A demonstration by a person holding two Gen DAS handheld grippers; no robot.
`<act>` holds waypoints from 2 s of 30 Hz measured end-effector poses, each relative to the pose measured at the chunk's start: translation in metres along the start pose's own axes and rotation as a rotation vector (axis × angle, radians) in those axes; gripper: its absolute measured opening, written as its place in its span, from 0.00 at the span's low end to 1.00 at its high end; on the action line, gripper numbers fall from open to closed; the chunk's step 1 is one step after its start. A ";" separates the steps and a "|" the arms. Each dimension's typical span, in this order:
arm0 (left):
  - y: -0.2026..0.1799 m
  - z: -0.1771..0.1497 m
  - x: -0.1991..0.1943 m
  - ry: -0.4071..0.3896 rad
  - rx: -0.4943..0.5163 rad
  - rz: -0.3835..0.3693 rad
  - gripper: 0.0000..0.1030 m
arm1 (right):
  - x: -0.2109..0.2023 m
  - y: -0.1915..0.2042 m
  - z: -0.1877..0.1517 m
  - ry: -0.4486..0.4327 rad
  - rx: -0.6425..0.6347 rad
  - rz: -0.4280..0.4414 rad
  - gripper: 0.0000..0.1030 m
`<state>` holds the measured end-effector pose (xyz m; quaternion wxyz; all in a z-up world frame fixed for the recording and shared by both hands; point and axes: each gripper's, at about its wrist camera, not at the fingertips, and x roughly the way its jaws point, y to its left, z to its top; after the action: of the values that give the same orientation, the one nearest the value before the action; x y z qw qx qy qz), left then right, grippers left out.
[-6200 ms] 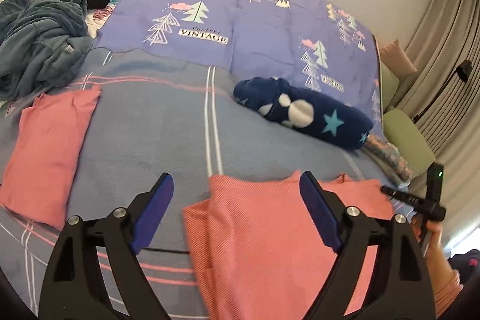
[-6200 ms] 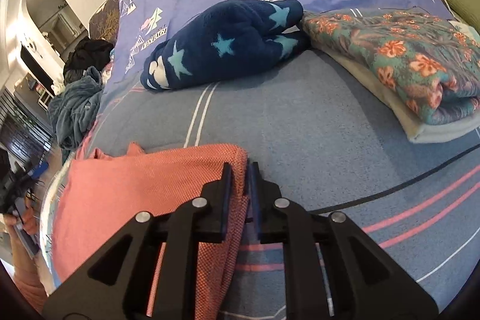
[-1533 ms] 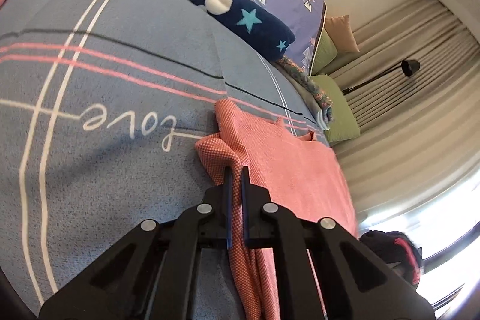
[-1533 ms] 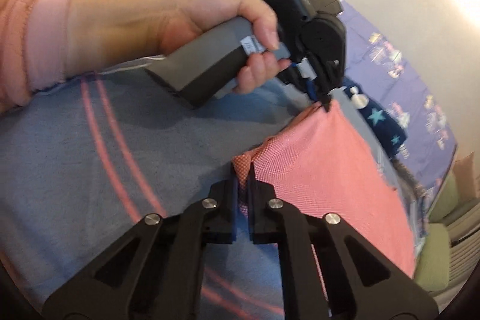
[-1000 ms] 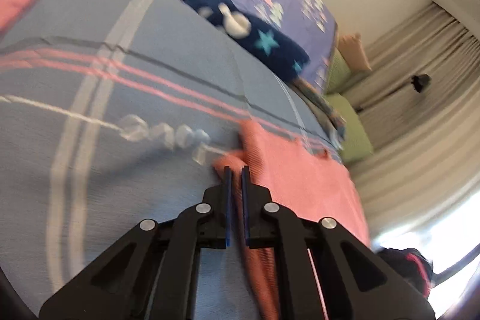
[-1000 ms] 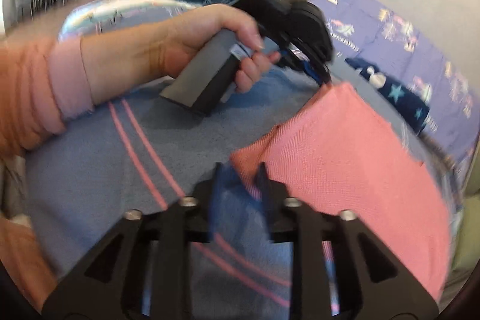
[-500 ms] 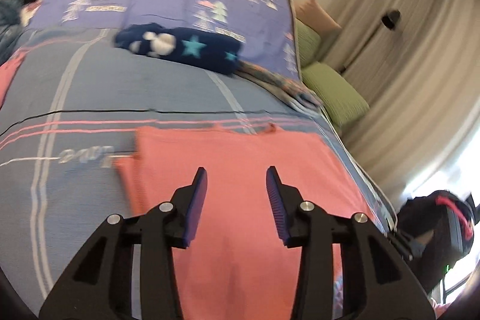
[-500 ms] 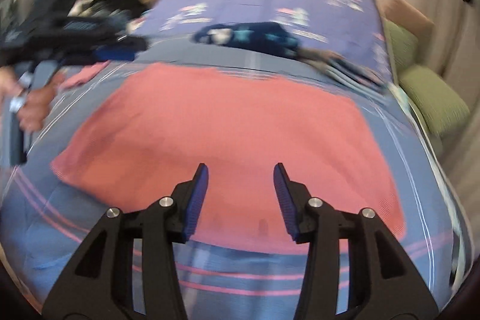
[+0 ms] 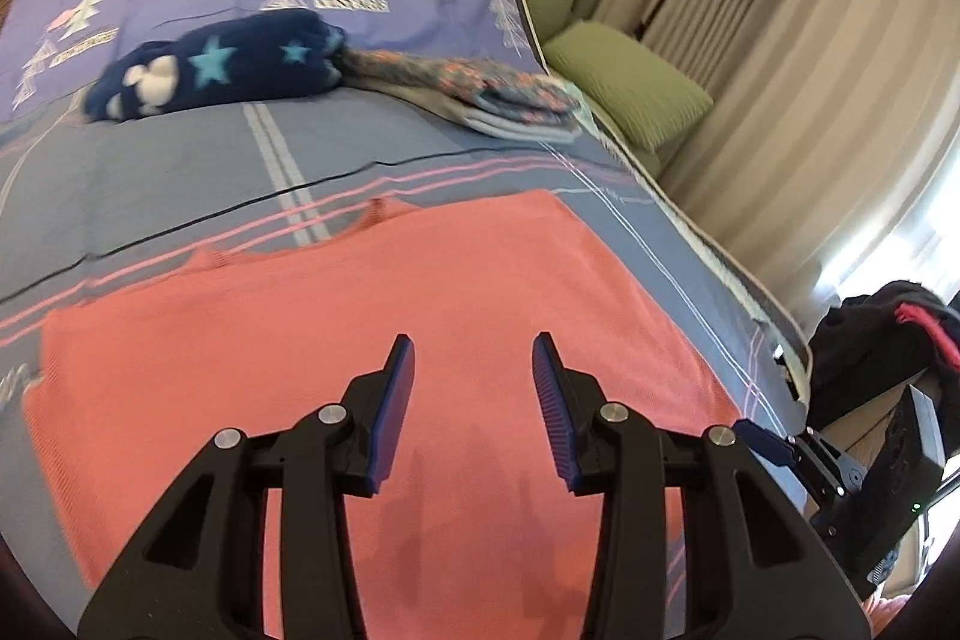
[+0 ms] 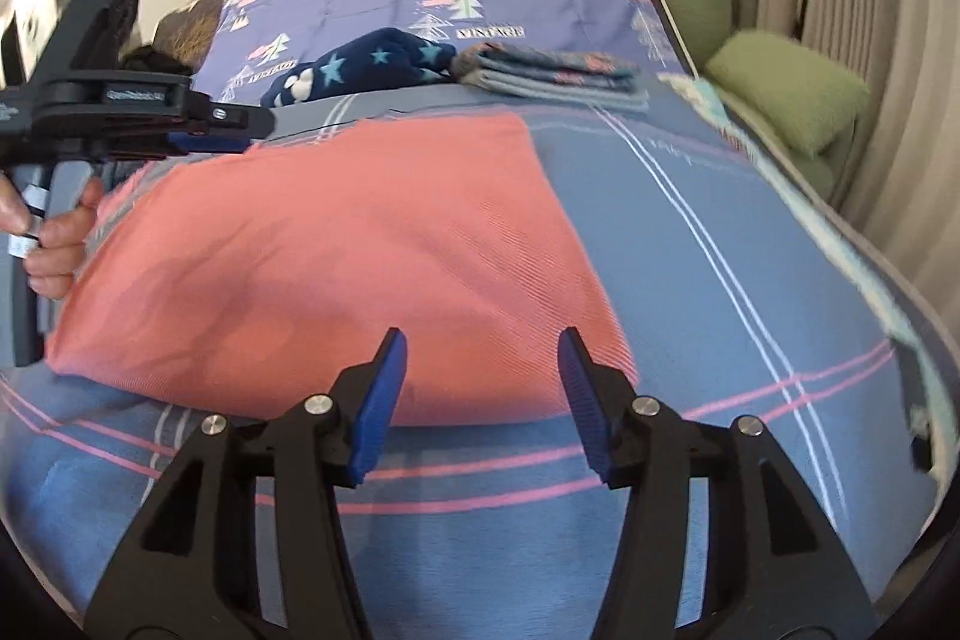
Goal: Fold small clothes
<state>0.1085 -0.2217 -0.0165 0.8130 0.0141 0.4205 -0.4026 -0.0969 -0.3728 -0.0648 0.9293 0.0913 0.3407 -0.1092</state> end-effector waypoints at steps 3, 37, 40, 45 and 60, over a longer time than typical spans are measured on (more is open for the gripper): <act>-0.023 0.014 0.027 0.035 0.035 0.003 0.40 | 0.007 -0.019 -0.001 0.032 0.059 0.040 0.52; -0.065 0.073 0.094 0.232 0.094 0.184 0.06 | 0.025 -0.147 0.016 0.056 0.442 0.506 0.17; -0.068 0.075 0.094 0.222 0.104 0.180 0.06 | 0.040 -0.136 0.014 0.116 0.419 0.484 0.15; -0.064 0.074 0.093 0.237 0.114 0.181 0.06 | 0.047 -0.116 0.019 0.142 0.278 0.548 0.45; -0.077 0.110 0.146 0.228 -0.042 0.054 0.04 | 0.060 -0.114 0.012 0.222 0.292 0.503 0.03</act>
<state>0.1777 -0.4071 -0.0224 0.7705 0.0540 0.5179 -0.3676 -0.0754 -0.4934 -0.1059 0.8615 0.3164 0.3874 0.0871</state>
